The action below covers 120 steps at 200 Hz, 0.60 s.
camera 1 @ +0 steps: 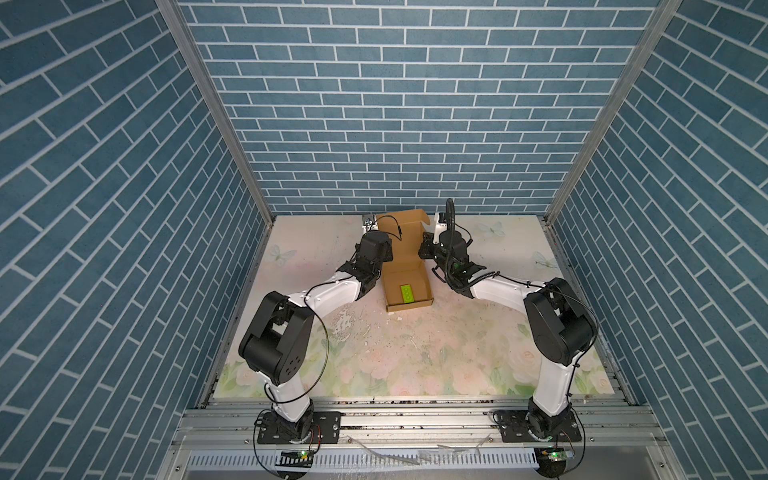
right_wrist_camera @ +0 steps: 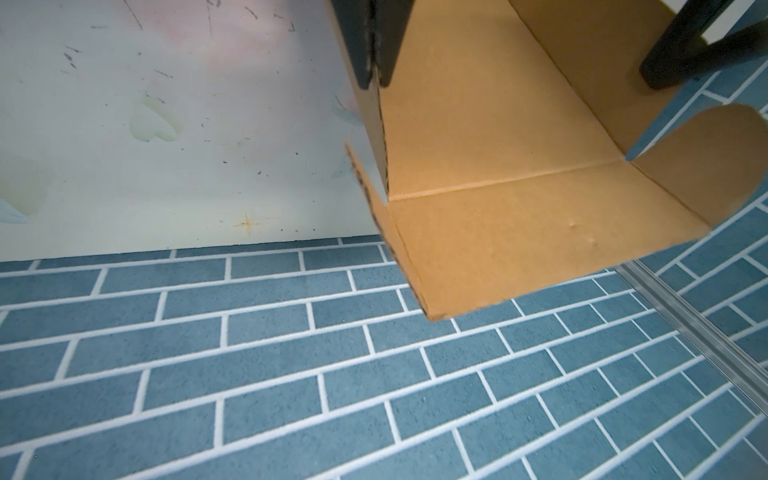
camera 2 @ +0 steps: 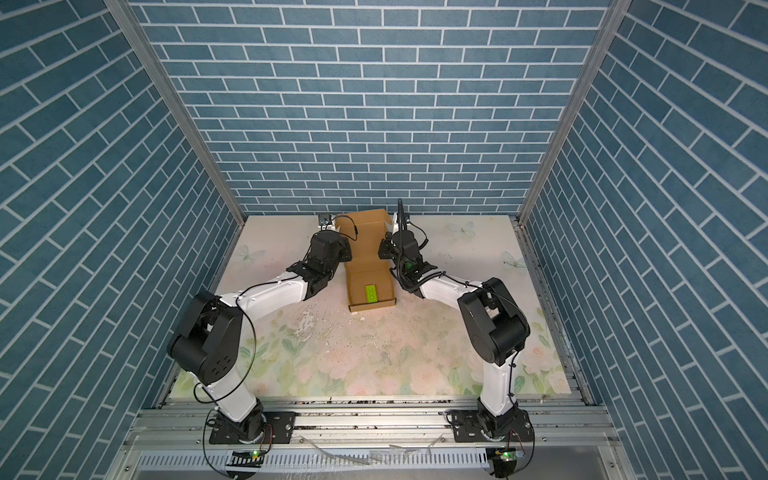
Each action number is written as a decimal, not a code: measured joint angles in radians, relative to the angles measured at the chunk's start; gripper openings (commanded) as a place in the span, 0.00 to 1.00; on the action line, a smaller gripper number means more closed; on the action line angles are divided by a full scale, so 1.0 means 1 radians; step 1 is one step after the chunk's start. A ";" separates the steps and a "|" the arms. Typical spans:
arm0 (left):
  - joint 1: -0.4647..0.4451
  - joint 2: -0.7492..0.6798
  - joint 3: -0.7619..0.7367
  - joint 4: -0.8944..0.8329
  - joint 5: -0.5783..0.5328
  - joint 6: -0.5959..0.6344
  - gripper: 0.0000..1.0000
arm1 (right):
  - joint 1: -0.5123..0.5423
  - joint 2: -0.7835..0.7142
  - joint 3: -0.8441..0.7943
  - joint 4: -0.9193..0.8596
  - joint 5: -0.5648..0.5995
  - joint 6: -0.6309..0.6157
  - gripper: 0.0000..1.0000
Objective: Fold the paper box
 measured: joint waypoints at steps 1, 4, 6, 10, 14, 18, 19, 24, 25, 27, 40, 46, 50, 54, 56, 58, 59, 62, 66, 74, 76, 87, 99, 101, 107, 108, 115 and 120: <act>0.000 0.000 -0.001 0.002 0.000 0.000 0.08 | 0.000 0.000 -0.001 0.003 0.000 0.000 0.00; -0.001 -0.002 -0.005 0.012 -0.001 0.002 0.08 | 0.001 0.000 -0.006 0.017 0.000 0.000 0.00; -0.002 -0.002 -0.007 0.019 -0.002 0.002 0.08 | 0.002 0.000 -0.008 0.022 0.000 0.000 0.00; -0.002 -0.003 -0.011 0.030 -0.003 0.004 0.08 | 0.003 0.000 -0.013 0.036 -0.001 0.000 0.00; -0.003 -0.003 -0.016 0.045 -0.005 0.005 0.07 | 0.003 0.000 -0.019 0.051 0.000 0.000 0.00; -0.004 -0.005 -0.021 0.055 -0.006 0.006 0.08 | 0.003 0.000 -0.024 0.065 -0.001 0.000 0.00; -0.005 -0.005 -0.023 0.060 -0.007 0.006 0.08 | 0.003 0.000 -0.024 0.068 -0.001 0.000 0.00; -0.006 -0.006 -0.029 0.074 -0.009 0.008 0.08 | 0.004 0.000 -0.030 0.082 -0.002 0.000 0.00; -0.006 -0.006 -0.030 0.076 -0.010 0.009 0.08 | 0.004 0.000 -0.031 0.088 -0.002 0.000 0.00; -0.006 -0.007 -0.033 0.082 -0.011 0.010 0.08 | 0.004 0.000 -0.034 0.095 -0.002 0.000 0.00; -0.011 -0.009 -0.050 0.117 -0.017 0.014 0.08 | 0.006 0.000 -0.048 0.137 -0.004 -0.001 0.00; -0.013 -0.011 -0.058 0.133 -0.020 0.014 0.08 | 0.006 0.001 -0.055 0.154 -0.006 -0.001 0.00; -0.014 -0.011 -0.063 0.141 -0.023 0.015 0.08 | 0.007 0.002 -0.059 0.164 -0.007 -0.001 0.00; -0.014 -0.011 -0.068 0.153 -0.024 0.017 0.08 | 0.008 0.003 -0.063 0.175 -0.008 -0.002 0.00; -0.015 -0.011 -0.071 0.157 -0.026 0.017 0.08 | 0.008 0.003 -0.065 0.180 -0.008 -0.002 0.00; -0.016 -0.011 -0.073 0.161 -0.026 0.018 0.08 | 0.008 0.004 -0.068 0.185 -0.008 -0.002 0.00; -0.016 -0.011 -0.074 0.163 -0.026 0.018 0.08 | 0.008 0.004 -0.068 0.187 -0.008 -0.002 0.00; -0.016 -0.011 -0.077 0.167 -0.026 0.018 0.08 | 0.008 0.004 -0.072 0.193 -0.008 -0.002 0.00; -0.017 -0.011 -0.082 0.176 -0.027 0.018 0.08 | 0.009 0.005 -0.077 0.203 -0.008 -0.002 0.00; -0.019 -0.011 -0.091 0.190 -0.027 0.018 0.08 | 0.010 0.006 -0.089 0.223 -0.009 -0.003 0.00; -0.019 -0.011 -0.092 0.192 -0.028 0.019 0.08 | 0.010 0.006 -0.092 0.228 -0.008 -0.003 0.00; -0.023 -0.011 -0.104 0.210 -0.030 0.021 0.08 | 0.011 0.007 -0.109 0.252 -0.010 -0.009 0.00; -0.027 -0.011 -0.115 0.228 -0.032 0.024 0.08 | 0.011 0.007 -0.127 0.276 -0.013 -0.016 0.00; -0.028 -0.012 -0.117 0.232 -0.032 0.025 0.08 | 0.011 0.007 -0.130 0.279 -0.014 -0.018 0.00; -0.031 -0.013 -0.123 0.239 -0.032 0.026 0.08 | 0.012 0.007 -0.139 0.292 -0.016 -0.021 0.00; -0.031 -0.013 -0.124 0.240 -0.032 0.026 0.09 | 0.012 0.007 -0.140 0.293 -0.016 -0.022 0.00; -0.033 -0.013 -0.130 0.248 -0.032 0.027 0.08 | 0.013 0.007 -0.152 0.310 -0.017 -0.027 0.00; -0.034 -0.013 -0.133 0.251 -0.032 0.028 0.09 | 0.013 0.007 -0.161 0.322 -0.018 -0.029 0.00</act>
